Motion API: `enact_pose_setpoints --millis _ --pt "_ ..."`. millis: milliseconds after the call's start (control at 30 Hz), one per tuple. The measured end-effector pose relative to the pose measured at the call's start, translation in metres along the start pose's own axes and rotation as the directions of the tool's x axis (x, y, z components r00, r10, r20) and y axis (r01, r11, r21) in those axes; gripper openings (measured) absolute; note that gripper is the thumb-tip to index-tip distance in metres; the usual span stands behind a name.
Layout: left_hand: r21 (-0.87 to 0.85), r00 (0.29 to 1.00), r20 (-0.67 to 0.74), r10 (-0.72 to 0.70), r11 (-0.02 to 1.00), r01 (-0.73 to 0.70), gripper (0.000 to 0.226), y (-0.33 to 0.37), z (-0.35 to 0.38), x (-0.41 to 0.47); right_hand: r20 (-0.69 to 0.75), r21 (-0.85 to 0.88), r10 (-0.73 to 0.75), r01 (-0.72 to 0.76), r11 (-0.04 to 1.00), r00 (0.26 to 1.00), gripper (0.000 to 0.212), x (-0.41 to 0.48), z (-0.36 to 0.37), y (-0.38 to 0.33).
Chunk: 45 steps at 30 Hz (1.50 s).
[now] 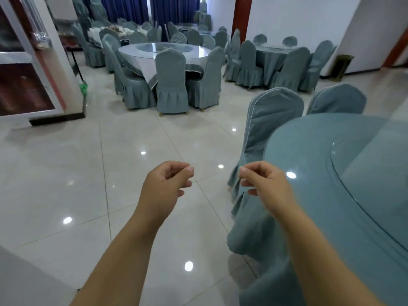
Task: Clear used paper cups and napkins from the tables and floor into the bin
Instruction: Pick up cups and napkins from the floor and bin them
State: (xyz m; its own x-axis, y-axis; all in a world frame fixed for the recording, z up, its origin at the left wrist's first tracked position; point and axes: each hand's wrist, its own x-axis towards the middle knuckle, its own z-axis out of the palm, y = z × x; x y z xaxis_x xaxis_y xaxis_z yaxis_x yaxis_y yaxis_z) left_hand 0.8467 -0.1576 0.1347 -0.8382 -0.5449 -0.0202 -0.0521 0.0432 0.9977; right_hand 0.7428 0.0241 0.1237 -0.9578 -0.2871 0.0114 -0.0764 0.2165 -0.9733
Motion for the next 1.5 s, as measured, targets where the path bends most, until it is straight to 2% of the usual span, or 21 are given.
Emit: enact_pose_setpoints --millis 167,433,867,1100,1500 --pt "0.026 0.992 0.126 0.031 0.999 -0.035 0.006 0.014 -0.014 0.091 -0.135 0.032 -0.003 0.007 0.999 0.991 0.012 0.053 0.029 -0.019" --pt "0.028 0.959 0.282 0.001 1.000 -0.009 0.008 0.010 0.004 0.210 -0.253 0.014 0.049 -0.047 0.999 0.966 0.007 0.141 0.050 -0.010" --pt "0.067 0.944 0.328 0.031 0.996 -0.056 0.008 0.031 0.094 0.470 -0.317 0.064 0.088 -0.072 0.995 0.944 0.004 0.403 0.038 0.003" --pt "0.039 0.942 0.332 -0.043 0.999 0.032 0.009 0.023 0.143 0.587 -0.290 0.033 0.123 -0.119 0.992 0.949 0.004 0.524 0.035 0.009" --pt "0.009 0.883 0.469 -0.022 1.000 0.021 0.008 0.029 0.211 0.830 -0.435 -0.025 0.146 -0.174 0.984 0.888 0.008 0.740 0.045 0.007"
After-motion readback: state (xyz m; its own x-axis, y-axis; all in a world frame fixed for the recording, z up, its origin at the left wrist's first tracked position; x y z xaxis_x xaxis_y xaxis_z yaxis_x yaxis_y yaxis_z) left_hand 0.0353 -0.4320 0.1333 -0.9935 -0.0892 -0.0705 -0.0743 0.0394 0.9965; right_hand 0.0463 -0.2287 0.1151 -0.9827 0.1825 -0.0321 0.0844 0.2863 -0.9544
